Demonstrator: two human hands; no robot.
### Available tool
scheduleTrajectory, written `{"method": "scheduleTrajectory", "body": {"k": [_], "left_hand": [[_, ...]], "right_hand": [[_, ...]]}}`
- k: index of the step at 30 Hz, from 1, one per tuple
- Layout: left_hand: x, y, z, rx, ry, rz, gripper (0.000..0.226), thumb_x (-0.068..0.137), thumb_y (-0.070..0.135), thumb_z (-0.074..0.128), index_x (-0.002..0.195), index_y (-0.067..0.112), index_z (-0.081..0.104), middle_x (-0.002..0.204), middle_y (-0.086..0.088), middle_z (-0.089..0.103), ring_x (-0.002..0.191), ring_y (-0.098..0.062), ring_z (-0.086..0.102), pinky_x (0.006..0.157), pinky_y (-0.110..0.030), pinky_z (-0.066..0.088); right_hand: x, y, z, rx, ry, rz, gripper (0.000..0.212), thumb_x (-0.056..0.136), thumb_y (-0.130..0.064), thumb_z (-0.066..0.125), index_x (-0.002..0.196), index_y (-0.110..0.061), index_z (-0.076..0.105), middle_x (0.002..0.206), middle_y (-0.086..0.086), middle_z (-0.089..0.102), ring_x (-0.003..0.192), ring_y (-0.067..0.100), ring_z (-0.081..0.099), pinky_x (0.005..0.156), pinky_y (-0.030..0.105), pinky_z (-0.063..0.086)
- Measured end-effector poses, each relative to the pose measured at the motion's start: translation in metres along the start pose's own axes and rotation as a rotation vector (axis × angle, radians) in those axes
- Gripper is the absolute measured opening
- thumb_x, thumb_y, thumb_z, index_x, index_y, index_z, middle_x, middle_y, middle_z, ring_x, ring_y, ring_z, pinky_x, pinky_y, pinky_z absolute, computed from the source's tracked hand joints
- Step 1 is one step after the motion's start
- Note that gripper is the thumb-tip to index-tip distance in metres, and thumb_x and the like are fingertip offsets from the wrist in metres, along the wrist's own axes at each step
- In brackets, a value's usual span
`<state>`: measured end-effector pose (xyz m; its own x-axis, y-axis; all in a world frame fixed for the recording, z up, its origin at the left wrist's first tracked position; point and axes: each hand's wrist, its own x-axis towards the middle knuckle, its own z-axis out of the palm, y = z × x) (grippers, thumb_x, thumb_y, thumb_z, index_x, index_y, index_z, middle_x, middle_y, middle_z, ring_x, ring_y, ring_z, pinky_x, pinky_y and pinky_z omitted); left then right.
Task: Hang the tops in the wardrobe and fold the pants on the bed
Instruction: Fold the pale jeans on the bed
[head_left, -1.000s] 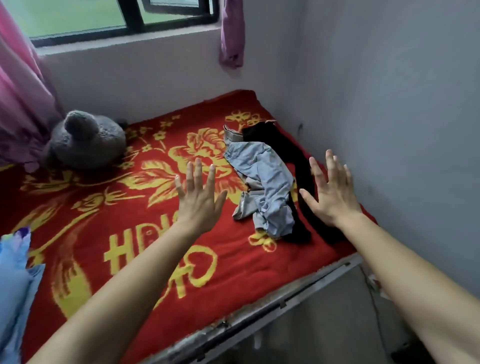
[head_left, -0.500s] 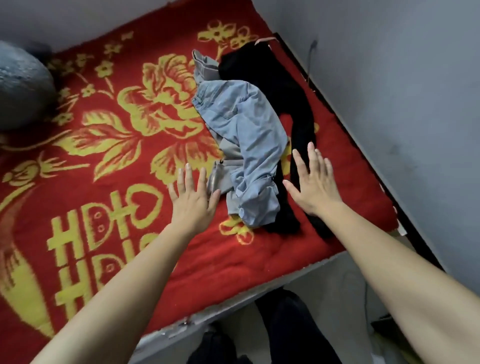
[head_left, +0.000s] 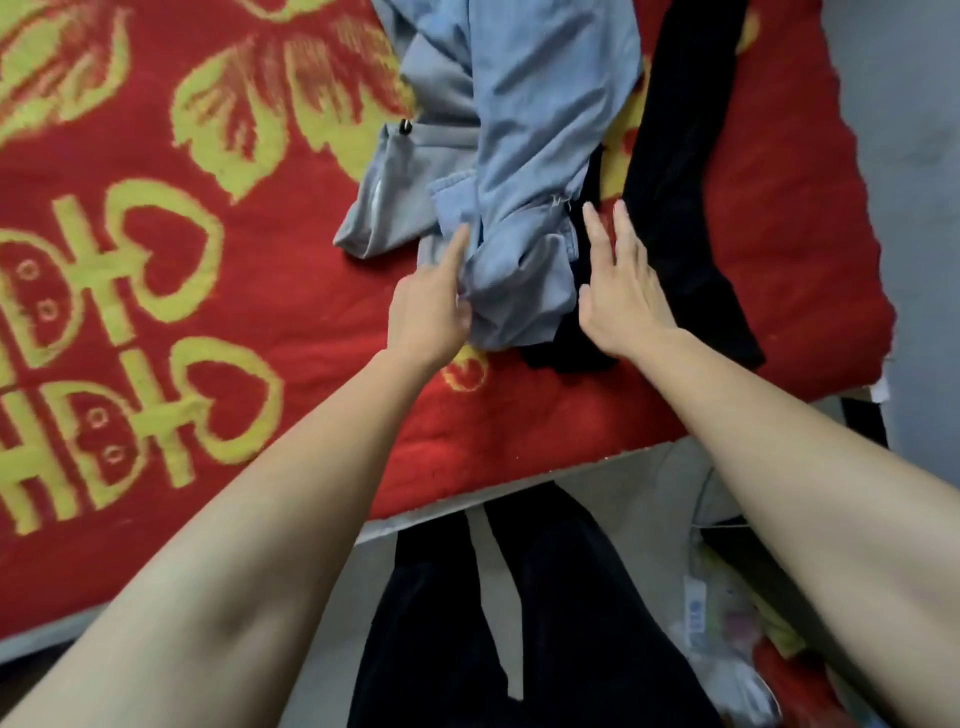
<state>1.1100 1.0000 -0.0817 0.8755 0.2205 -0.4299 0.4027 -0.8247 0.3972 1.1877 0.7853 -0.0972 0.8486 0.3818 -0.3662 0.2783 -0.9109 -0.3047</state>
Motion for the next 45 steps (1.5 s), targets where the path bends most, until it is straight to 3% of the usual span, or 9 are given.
{"method": "scheduleTrajectory", "body": {"k": [3,6,17,25,30,32,35,38,45], "left_hand": [[-0.006,-0.003,0.004,0.032,0.134,0.026,0.024,0.079,0.019,0.053,0.100,0.018,0.063,0.099,-0.009,0.060,0.095,-0.035,0.054,0.070,-0.039,0.041],[-0.019,-0.026,-0.008,0.072,0.229,0.057,0.005,0.074,0.021,0.045,0.073,0.017,0.043,0.086,-0.014,0.059,0.086,-0.038,0.052,0.061,-0.038,0.030],[-0.107,-0.251,-0.049,0.530,-0.220,-0.510,0.030,0.086,0.023,0.046,0.108,0.019,0.065,0.110,-0.017,0.068,0.105,-0.037,0.062,0.084,-0.040,0.041],[-0.124,-0.284,-0.051,0.532,-0.230,-0.603,0.025,0.089,0.023,0.047,0.109,0.020,0.060,0.115,-0.014,0.064,0.117,-0.033,0.049,0.091,-0.043,0.037],[-0.136,-0.286,-0.047,0.453,-0.124,-0.583,0.031,0.084,0.017,0.047,0.112,0.016,0.061,0.117,-0.019,0.061,0.117,-0.038,0.047,0.091,-0.047,0.038],[-0.136,-0.288,-0.049,0.444,-0.112,-0.576,0.030,0.083,0.015,0.048,0.110,0.015,0.061,0.117,-0.020,0.060,0.117,-0.038,0.047,0.092,-0.048,0.038],[-0.133,-0.287,-0.051,0.385,-0.128,-0.609,0.033,0.083,0.014,0.049,0.114,0.013,0.060,0.120,-0.021,0.057,0.120,-0.039,0.045,0.095,-0.049,0.037],[-0.121,-0.282,-0.054,0.205,-0.029,-0.655,0.038,0.083,0.012,0.051,0.120,0.012,0.058,0.126,-0.022,0.053,0.122,-0.041,0.043,0.098,-0.051,0.036],[-0.041,-0.244,-0.063,-0.365,0.289,-0.594,0.046,0.097,0.025,0.036,0.141,0.011,0.045,0.144,-0.015,0.050,0.133,-0.035,0.043,0.111,-0.047,0.033]], "right_hand": [[-0.007,-0.007,0.015,0.017,-0.039,0.016,0.093,0.086,-0.008,0.051,0.159,-0.023,-0.005,0.166,0.016,-0.005,0.148,0.038,0.017,0.113,0.052,0.031],[-0.007,-0.021,0.020,0.037,-0.013,0.066,0.095,0.082,-0.008,0.052,0.160,-0.018,-0.002,0.165,0.020,-0.002,0.146,0.043,0.022,0.113,0.053,0.031],[0.011,-0.139,0.033,0.087,0.086,-0.085,0.106,0.081,-0.016,0.070,0.160,-0.021,0.000,0.163,0.024,-0.006,0.148,0.043,0.017,0.116,0.049,0.033],[0.057,-0.205,0.035,-0.156,0.002,-0.188,0.098,0.085,-0.013,0.066,0.160,-0.029,0.005,0.164,0.021,-0.011,0.152,0.040,0.003,0.122,0.047,0.019],[0.079,-0.226,0.057,-0.352,-0.112,-0.404,0.028,0.098,-0.031,0.053,0.119,-0.025,0.070,0.134,0.004,0.061,0.132,0.031,0.043,0.107,0.038,0.031],[0.056,-0.232,0.072,-0.357,-0.134,-0.500,0.027,0.098,-0.030,0.050,0.113,-0.022,0.071,0.115,0.010,0.067,0.116,0.032,0.055,0.097,0.037,0.039],[0.006,-0.232,0.095,-0.403,-0.395,-0.672,0.026,0.099,-0.026,0.049,0.114,-0.023,0.070,0.124,0.006,0.065,0.132,0.029,0.048,0.107,0.036,0.038],[-0.001,-0.214,0.097,-0.141,-0.349,-0.531,0.030,0.104,-0.030,0.046,0.123,-0.018,0.066,0.137,0.006,0.057,0.137,0.028,0.044,0.110,0.039,0.037],[0.092,-0.198,0.039,0.321,0.231,0.108,0.065,0.098,-0.030,0.053,0.154,-0.010,0.027,0.159,0.019,0.020,0.146,0.030,0.028,0.114,0.030,0.023]]}}
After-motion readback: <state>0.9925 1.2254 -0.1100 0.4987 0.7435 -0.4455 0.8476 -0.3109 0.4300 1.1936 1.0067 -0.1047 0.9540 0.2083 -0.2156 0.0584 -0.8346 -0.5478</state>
